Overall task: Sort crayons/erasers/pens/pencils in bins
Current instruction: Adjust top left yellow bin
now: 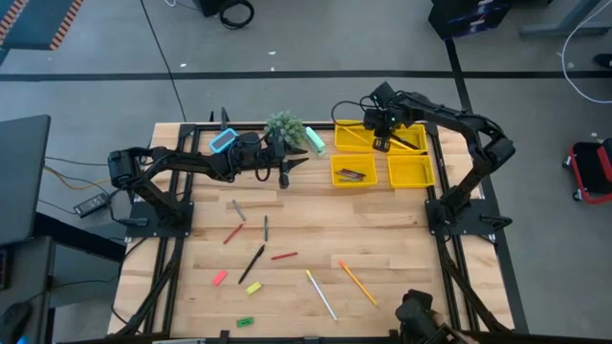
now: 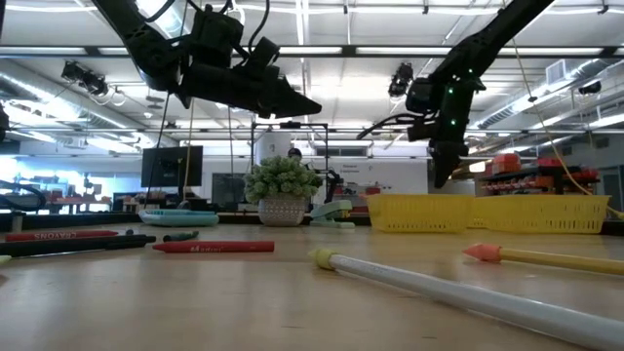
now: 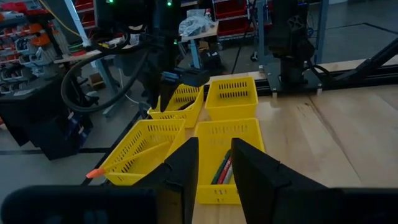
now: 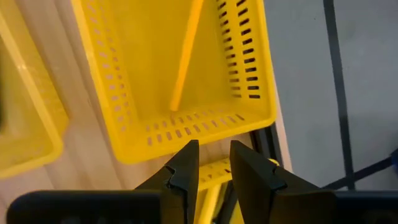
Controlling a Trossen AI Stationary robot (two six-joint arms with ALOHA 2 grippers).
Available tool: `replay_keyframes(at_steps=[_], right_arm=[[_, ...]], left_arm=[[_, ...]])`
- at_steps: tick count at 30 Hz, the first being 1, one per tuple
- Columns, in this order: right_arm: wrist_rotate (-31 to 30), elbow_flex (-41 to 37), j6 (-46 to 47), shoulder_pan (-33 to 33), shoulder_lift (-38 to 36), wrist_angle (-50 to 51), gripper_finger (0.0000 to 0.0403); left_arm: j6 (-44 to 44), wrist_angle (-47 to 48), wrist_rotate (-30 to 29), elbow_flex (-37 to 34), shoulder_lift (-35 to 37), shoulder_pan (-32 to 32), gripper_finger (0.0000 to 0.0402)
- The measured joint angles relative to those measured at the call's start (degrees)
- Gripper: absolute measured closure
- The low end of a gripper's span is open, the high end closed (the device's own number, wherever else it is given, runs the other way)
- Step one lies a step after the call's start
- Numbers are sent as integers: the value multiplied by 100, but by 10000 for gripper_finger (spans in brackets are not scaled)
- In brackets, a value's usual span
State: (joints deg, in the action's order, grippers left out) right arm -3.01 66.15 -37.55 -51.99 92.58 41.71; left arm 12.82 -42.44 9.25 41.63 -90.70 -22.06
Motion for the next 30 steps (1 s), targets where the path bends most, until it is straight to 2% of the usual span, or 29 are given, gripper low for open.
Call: replay_keyframes(at_steps=[9,12,18,23,30], right_arm=[[2,-4,-448,-212,0,-23,306],[175,-29,-491,-333,0,-170,306],[445,-484,-578,-307,-2,-623,306],[175,-761,-393,-174,0,-834,306],[94,-531,-152,-118,-3,-694,306]], left_arm=[[0,0,-1,0,0,0,296],[0,0,0,0,0,7,296],[-2,0,0,0,0,7,296],[-2,-2,-2,0,0,7,296],[-2,-4,-2,0,2,7,297]])
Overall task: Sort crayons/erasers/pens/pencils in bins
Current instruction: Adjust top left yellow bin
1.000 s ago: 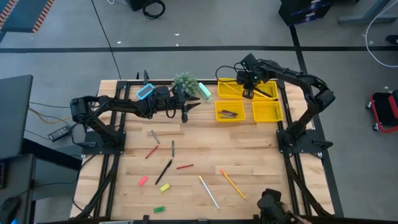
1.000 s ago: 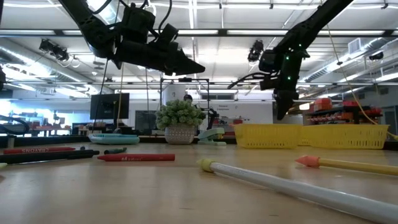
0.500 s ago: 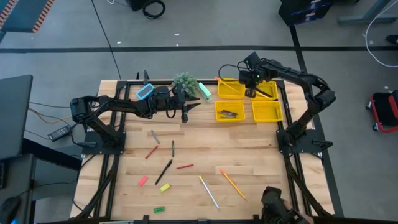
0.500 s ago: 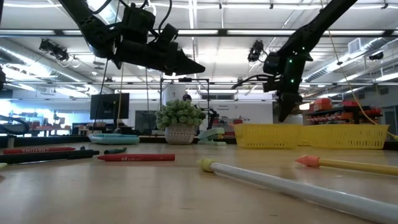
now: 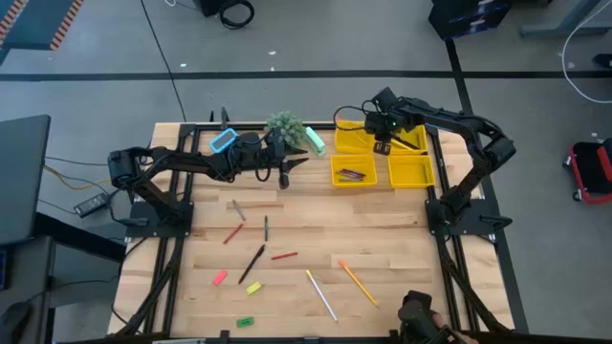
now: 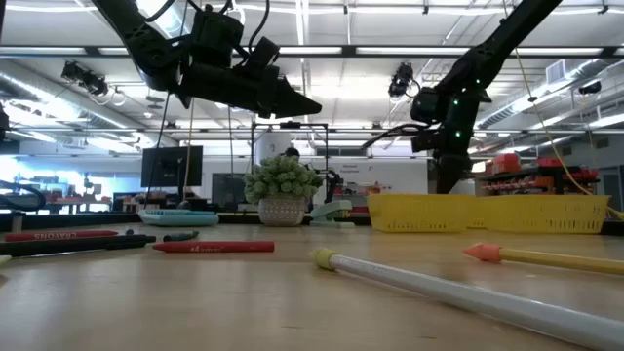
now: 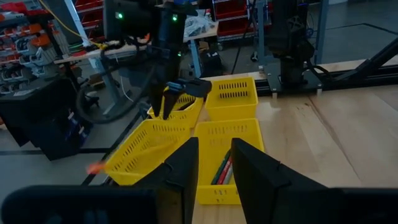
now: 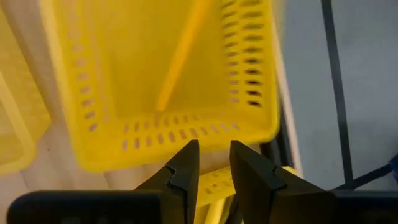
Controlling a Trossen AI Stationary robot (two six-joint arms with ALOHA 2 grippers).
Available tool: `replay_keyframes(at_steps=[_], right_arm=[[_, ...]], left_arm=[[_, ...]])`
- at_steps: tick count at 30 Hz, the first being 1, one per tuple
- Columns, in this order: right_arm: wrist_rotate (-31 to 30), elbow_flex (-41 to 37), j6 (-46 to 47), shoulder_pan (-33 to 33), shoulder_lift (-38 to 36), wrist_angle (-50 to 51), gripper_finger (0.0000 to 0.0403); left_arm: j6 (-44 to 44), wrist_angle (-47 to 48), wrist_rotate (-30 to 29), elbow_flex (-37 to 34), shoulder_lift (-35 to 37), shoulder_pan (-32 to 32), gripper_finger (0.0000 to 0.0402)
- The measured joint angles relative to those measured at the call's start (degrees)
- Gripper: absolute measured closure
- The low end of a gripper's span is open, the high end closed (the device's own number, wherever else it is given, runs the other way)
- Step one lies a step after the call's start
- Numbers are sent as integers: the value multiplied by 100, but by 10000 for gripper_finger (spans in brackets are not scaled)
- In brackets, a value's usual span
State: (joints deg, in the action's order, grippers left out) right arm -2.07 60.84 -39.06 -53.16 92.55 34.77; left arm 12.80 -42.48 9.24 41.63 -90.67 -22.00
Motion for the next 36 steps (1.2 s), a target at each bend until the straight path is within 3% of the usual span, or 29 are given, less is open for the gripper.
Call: replay_keyframes(at_steps=[13,36], right_arm=[[-93,76,222,-48,-61,616,306],[352,-226,176,-66,-61,-391,306]], left_arm=[[48,5,0,0,4,0,296],[33,20,2,0,4,0,297]])
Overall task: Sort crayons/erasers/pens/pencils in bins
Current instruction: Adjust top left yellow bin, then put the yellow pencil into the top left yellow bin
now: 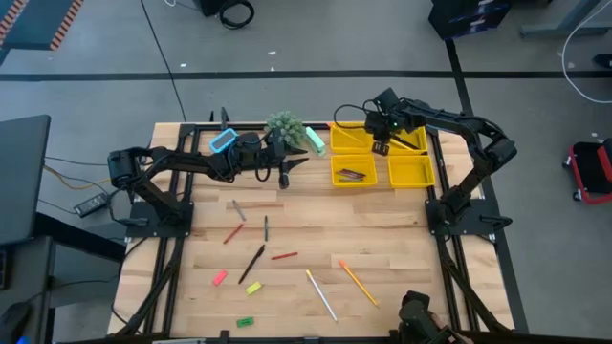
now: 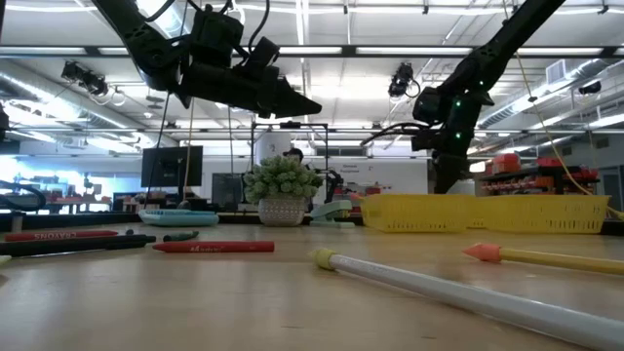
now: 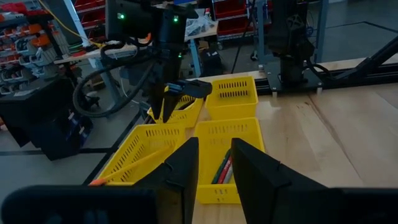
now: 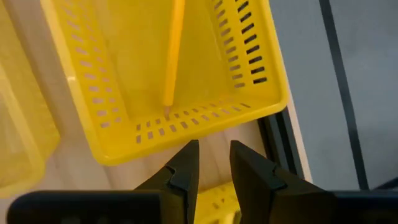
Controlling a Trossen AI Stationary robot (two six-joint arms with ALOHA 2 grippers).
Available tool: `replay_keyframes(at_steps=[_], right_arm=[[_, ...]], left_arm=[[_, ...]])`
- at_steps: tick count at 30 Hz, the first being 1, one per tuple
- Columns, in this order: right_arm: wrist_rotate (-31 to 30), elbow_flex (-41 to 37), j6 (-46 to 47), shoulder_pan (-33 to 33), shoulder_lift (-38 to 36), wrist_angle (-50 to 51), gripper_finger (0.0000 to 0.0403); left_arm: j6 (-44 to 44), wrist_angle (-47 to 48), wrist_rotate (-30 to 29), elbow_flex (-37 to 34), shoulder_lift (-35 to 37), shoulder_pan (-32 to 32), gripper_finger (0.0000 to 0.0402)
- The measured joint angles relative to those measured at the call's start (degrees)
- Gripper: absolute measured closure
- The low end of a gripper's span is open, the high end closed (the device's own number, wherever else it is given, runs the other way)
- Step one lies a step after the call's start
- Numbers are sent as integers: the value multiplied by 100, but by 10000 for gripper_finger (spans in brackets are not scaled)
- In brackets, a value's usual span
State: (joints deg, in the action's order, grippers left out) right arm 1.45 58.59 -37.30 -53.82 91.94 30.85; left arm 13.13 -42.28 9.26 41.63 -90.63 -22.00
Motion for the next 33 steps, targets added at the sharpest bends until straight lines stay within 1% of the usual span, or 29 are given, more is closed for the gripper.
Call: replay_keyframes(at_steps=[4,9,24,28,33], right_arm=[[5,0,103,2,0,-77,306],[-292,0,299,2,2,-68,306],[-312,0,925,0,2,-68,306],[-312,13,1373,0,4,-44,306],[-336,224,2098,79,-96,219,306]], left_arm=[[0,0,-1,0,0,0,297],[0,0,-2,0,0,0,297],[-9,0,0,0,0,0,296],[-30,8,0,0,0,0,296],[-48,20,-2,0,0,0,296]])
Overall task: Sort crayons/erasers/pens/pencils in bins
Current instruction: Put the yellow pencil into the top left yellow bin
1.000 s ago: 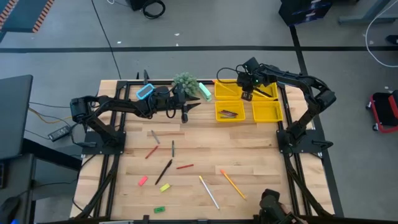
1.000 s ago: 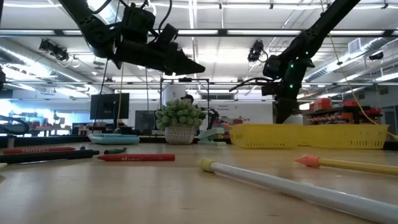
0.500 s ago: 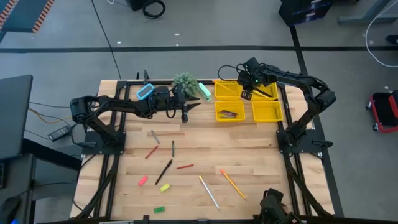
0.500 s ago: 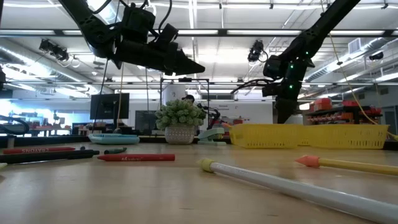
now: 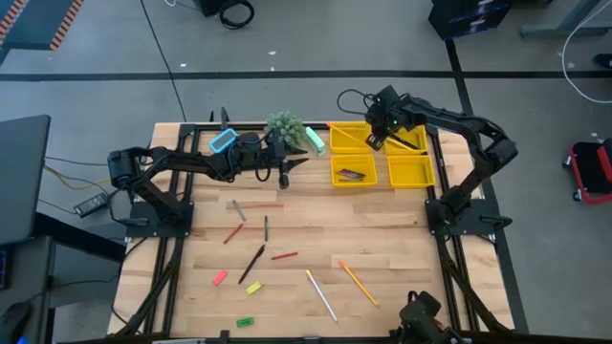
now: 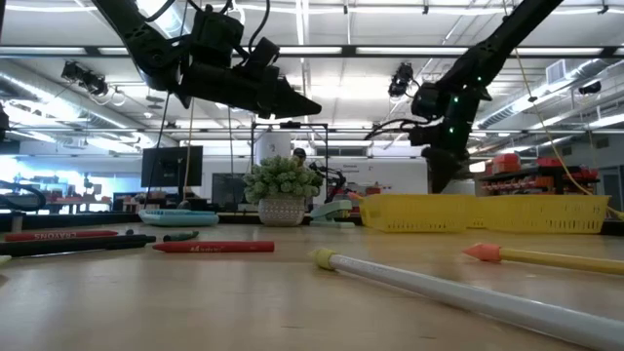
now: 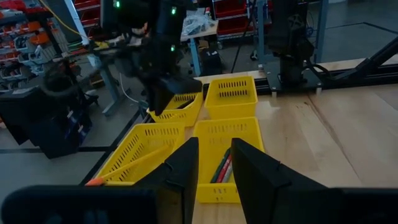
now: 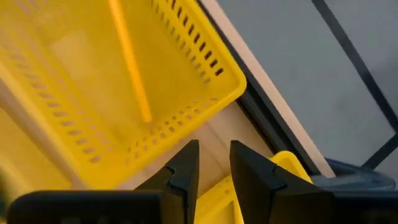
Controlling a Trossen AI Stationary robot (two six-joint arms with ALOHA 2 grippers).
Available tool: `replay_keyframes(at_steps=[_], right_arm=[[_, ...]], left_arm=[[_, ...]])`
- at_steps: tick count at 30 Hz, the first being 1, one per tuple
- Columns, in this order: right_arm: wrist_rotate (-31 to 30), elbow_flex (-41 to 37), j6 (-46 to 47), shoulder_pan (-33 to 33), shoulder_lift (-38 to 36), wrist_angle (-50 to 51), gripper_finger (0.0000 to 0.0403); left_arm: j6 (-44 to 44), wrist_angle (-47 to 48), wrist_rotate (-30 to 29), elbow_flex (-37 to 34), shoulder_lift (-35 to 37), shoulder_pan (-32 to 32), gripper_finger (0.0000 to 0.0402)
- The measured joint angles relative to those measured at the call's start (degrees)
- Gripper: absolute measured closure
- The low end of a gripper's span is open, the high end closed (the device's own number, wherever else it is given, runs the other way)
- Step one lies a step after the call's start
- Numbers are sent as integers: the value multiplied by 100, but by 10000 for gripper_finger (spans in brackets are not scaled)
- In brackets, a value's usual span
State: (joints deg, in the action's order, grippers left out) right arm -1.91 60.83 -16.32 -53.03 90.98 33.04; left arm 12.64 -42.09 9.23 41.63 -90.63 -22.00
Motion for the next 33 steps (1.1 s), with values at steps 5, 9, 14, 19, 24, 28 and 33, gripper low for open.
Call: replay_keyframes(at_steps=[5,9,14,19,24,28,33], right_arm=[[-19,60,990,301,-539,82,306],[-25,60,1936,820,-1052,404,306],[111,62,2736,1973,-1313,536,306],[-74,64,3392,3264,-1073,556,306],[-101,64,4384,4220,-949,737,306],[-128,64,5337,4885,-949,806,306],[-905,64,6144,5597,-807,784,306]], left_arm=[[4,-12,0,0,0,0,296],[0,-75,2,0,0,0,296],[-4,-137,203,0,0,-2,296],[-77,-163,418,0,26,4,296],[-114,92,415,4,301,11,295],[-40,599,415,4,814,11,295],[38,805,417,4,1444,18,294]])
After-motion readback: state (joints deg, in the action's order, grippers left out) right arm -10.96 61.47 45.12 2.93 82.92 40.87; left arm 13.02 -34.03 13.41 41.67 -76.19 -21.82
